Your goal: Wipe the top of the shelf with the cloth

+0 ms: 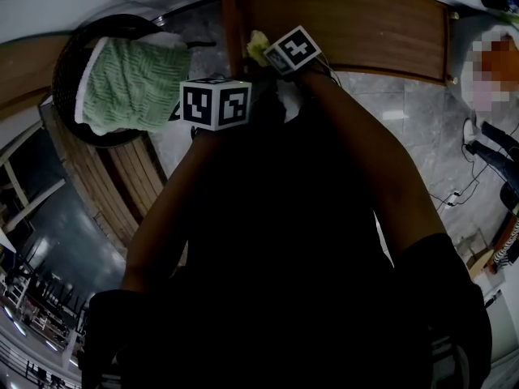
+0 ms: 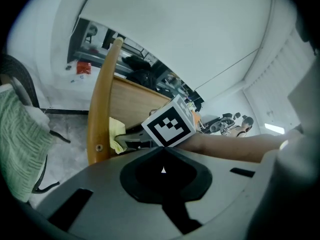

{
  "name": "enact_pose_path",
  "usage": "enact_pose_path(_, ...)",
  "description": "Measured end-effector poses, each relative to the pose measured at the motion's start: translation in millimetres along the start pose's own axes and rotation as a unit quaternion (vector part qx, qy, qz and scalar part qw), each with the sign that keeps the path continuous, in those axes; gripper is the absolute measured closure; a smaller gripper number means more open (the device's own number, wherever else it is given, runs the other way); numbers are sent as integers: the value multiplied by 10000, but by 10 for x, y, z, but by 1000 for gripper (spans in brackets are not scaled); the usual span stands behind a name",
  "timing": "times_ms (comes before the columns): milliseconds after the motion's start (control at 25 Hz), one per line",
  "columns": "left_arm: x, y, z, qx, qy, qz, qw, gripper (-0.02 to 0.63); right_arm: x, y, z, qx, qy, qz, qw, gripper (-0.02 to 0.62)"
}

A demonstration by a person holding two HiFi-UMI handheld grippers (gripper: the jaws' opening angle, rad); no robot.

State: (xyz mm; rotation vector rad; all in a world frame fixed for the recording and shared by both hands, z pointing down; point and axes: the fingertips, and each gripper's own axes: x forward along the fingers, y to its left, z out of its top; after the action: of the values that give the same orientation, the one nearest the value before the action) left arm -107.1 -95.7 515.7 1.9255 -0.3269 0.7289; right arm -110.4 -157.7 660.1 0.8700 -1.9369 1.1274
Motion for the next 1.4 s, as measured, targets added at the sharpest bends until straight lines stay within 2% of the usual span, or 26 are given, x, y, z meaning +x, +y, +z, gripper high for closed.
enact_pose_path(160,185,-111,3,243,298,-109,9992,595,-152,-211,-108,69,-76,7,9999,551)
enact_pose_path(320,456,-267,73,272,398,-198,9986,595,-397,-531,-302,150,-115,-98,9998,551)
enact_pose_path(880,1521,-889,228,513,722,-253,9957,595,-1464,-1740,-1334,991,-218,-504,9936,551)
enact_pose_path(1120,1859,-1192,273,581,750,-261,9952,595,-1875,-2145,-1679,1065,-348,-639,9916,551)
enact_pose_path(1400,1979,-1353,275,644,749,-131,9950,595,-2170,-2475,-1920,1100,-501,-804,9894,551)
